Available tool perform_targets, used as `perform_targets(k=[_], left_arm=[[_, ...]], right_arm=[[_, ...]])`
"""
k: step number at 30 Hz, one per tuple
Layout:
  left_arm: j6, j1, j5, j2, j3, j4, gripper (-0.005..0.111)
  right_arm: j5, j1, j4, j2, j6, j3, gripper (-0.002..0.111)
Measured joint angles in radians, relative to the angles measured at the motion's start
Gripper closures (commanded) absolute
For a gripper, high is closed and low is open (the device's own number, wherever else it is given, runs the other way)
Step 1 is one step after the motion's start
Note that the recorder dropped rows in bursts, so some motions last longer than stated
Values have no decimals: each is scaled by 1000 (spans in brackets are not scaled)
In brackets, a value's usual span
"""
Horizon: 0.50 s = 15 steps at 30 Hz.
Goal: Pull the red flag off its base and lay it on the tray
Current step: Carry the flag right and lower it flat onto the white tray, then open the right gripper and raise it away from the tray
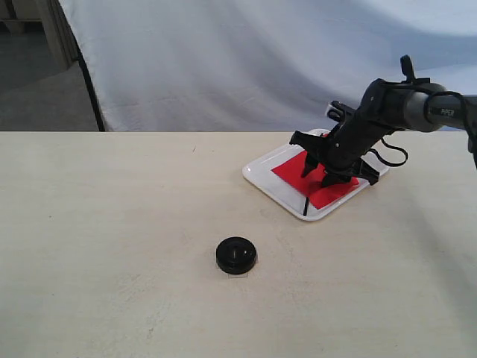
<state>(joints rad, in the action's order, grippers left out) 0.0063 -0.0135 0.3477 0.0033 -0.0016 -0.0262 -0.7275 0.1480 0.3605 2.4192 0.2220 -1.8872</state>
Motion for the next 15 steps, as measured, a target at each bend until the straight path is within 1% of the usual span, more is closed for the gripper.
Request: perform_targets(k=[9,15], left_arm=[[0,0,0,0,0,0,107],[0,0,0,0,0,0,107]], right_arm=[[-5,0,5,-4,0,0,63],[-66,0,6,-59,-5,0,64]])
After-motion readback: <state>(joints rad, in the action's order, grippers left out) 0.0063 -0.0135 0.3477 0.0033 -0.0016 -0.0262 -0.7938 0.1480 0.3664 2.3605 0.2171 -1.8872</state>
